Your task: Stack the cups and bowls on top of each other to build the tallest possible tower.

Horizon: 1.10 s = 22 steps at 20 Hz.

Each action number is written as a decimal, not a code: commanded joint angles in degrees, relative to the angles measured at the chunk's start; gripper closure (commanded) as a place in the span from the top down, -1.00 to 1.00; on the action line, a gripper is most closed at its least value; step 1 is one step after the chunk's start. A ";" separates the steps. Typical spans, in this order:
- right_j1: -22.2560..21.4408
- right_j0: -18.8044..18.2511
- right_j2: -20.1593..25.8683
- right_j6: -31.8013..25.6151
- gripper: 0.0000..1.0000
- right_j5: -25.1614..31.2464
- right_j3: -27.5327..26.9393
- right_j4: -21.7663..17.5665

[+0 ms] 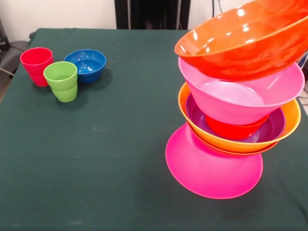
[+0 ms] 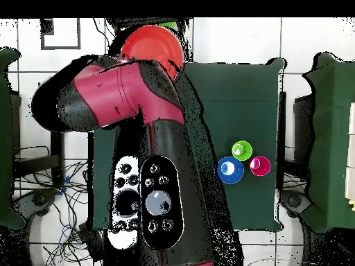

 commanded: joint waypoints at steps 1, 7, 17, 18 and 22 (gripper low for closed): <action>3.03 1.54 -2.08 9.45 -1.00 -1.35 5.68 0.25; 3.54 2.36 -3.32 9.38 -1.00 -0.86 5.77 1.30; 3.53 3.66 -5.11 9.45 -1.00 -1.42 7.47 2.64; 3.52 3.83 -5.33 9.52 -1.00 -1.72 7.79 2.72; 3.63 5.74 -7.35 11.29 -1.00 -3.23 8.97 3.11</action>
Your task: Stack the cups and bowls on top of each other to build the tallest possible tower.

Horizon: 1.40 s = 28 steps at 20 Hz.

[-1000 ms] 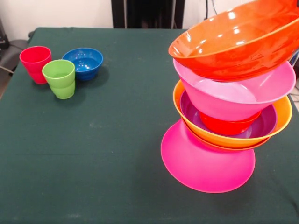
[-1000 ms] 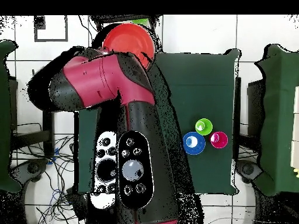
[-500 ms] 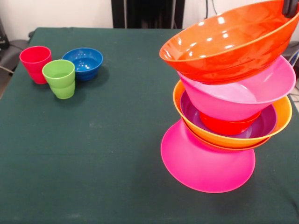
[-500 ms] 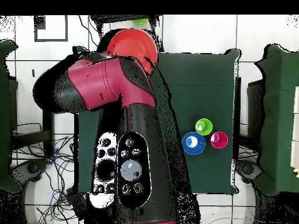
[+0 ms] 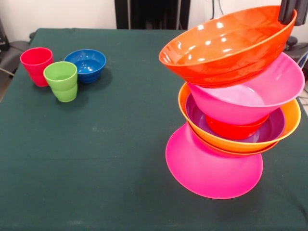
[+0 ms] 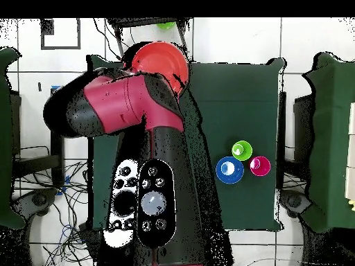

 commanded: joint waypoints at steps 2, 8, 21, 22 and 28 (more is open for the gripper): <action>1.46 3.50 -1.97 11.85 -1.00 -2.32 7.38 0.66; 2.32 5.03 -3.59 12.23 -1.00 -3.04 7.28 1.52; 3.80 7.73 -6.59 13.55 -1.00 -4.38 6.56 2.10; 4.04 7.94 -6.88 13.78 -1.00 -4.83 6.61 2.07; 4.93 8.73 -8.24 14.18 -1.00 -6.39 7.09 2.04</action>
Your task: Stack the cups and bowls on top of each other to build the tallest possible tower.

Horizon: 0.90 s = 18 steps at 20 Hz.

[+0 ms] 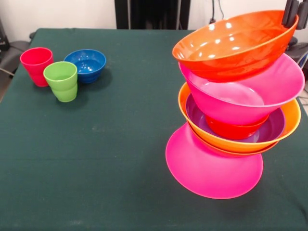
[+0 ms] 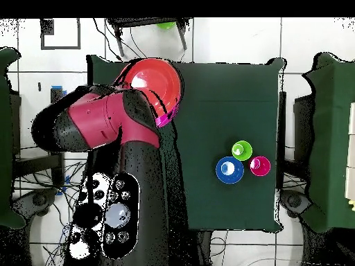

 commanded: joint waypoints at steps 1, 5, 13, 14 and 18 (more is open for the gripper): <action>2.92 1.10 -0.09 10.06 -1.00 -4.11 5.41 -0.29; 3.52 1.51 -0.68 10.27 -1.00 -4.67 5.65 0.36; 4.48 3.43 -2.51 11.18 -1.00 -4.96 5.91 2.07; 4.60 3.63 -2.70 11.20 -1.00 -4.96 5.86 2.25; 5.00 4.32 -3.56 11.18 -1.00 -4.78 5.57 2.88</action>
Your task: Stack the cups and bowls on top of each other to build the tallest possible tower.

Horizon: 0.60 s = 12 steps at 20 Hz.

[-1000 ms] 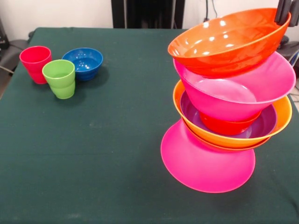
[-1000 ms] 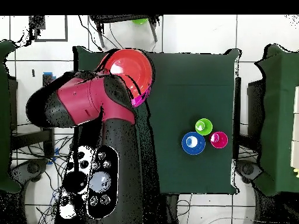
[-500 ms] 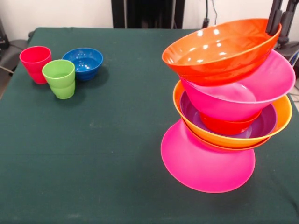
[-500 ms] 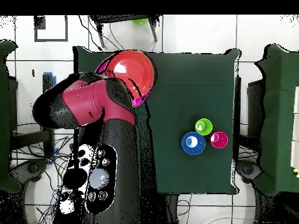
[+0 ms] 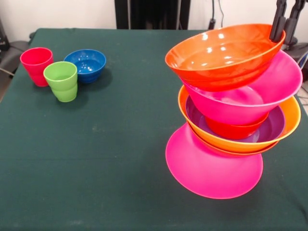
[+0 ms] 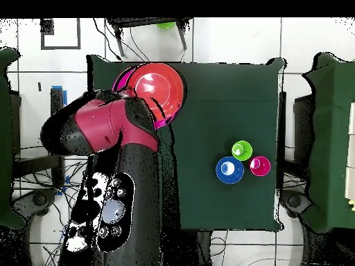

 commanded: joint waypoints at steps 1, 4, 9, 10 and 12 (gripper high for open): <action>2.06 1.87 0.52 11.12 -1.00 -0.98 4.68 1.71; 2.39 2.19 0.04 10.75 -1.00 -0.71 4.43 2.45; 2.52 2.55 -0.19 9.90 -1.00 0.57 4.26 3.56; 2.45 2.47 -0.06 9.58 -1.00 1.07 4.26 3.85; 2.40 2.23 0.12 8.82 -1.00 1.88 4.13 4.18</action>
